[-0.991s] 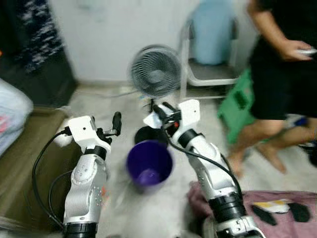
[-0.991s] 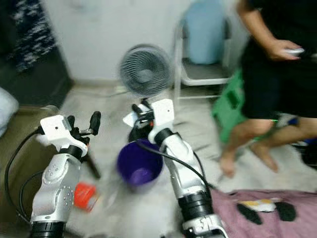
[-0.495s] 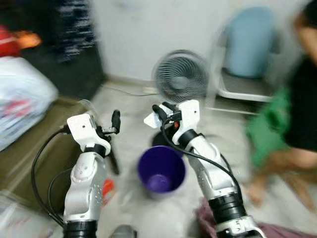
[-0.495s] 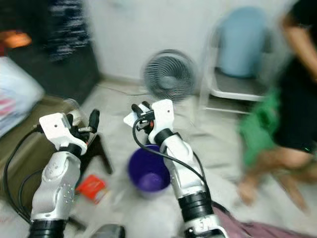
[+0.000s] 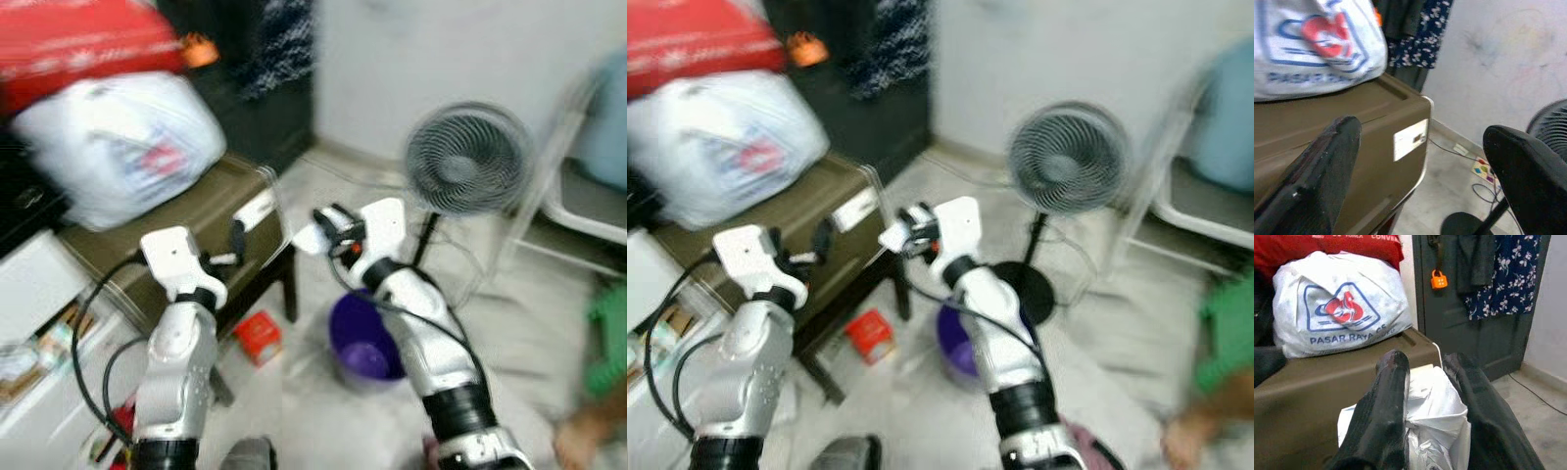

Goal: Clean up the room

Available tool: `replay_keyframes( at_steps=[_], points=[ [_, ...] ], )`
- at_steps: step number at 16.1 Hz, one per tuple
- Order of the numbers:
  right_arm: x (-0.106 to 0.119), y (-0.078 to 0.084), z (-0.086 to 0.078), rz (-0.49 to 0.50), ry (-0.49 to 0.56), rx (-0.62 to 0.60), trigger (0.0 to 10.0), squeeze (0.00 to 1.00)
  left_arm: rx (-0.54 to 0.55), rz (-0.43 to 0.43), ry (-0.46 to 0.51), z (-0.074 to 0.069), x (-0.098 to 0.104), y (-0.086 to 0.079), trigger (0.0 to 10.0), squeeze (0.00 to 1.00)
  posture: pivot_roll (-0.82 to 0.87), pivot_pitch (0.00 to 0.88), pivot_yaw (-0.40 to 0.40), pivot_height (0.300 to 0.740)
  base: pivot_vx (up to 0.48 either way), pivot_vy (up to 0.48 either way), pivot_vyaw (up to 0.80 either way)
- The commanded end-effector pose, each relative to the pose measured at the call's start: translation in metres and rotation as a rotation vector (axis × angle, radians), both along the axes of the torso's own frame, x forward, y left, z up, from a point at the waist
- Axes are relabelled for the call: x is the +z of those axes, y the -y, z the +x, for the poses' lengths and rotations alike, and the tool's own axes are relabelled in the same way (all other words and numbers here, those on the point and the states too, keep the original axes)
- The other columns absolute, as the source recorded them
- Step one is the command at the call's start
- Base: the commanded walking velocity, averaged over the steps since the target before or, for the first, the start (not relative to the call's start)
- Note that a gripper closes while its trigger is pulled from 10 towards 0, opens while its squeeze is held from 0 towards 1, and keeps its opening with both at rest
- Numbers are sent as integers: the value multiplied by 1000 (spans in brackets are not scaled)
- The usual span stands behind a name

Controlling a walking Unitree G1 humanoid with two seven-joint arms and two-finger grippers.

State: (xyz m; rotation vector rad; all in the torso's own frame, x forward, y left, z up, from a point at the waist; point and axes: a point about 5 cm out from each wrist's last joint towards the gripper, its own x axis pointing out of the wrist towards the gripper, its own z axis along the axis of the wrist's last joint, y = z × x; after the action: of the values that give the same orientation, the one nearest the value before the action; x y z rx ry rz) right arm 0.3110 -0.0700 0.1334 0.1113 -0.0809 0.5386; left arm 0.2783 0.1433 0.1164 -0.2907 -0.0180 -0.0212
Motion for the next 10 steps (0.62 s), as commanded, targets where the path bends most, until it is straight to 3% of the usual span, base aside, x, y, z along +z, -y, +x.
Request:
replay_keyframes(
  at_steps=[1,3,8,10],
  points=[
    [2,-3,1,14,-2,-2,10000,0,-9,1,12,0,3,1,10000,0,0,26,-18,740,0,0,0],
    [0,-2,2,12,-16,-8,10000,0,-17,-3,16,1,3,2,10000,0,-2,24,-18,740,0,0,0],
    [-1,3,3,6,-26,-28,10000,0,-23,-9,24,1,4,3,10000,0,-3,20,-20,740,286,0,-800],
    [-2,5,3,6,-34,-39,10000,0,-27,-10,25,1,4,4,10000,0,-3,20,-20,740,326,0,-456]
  ],
)
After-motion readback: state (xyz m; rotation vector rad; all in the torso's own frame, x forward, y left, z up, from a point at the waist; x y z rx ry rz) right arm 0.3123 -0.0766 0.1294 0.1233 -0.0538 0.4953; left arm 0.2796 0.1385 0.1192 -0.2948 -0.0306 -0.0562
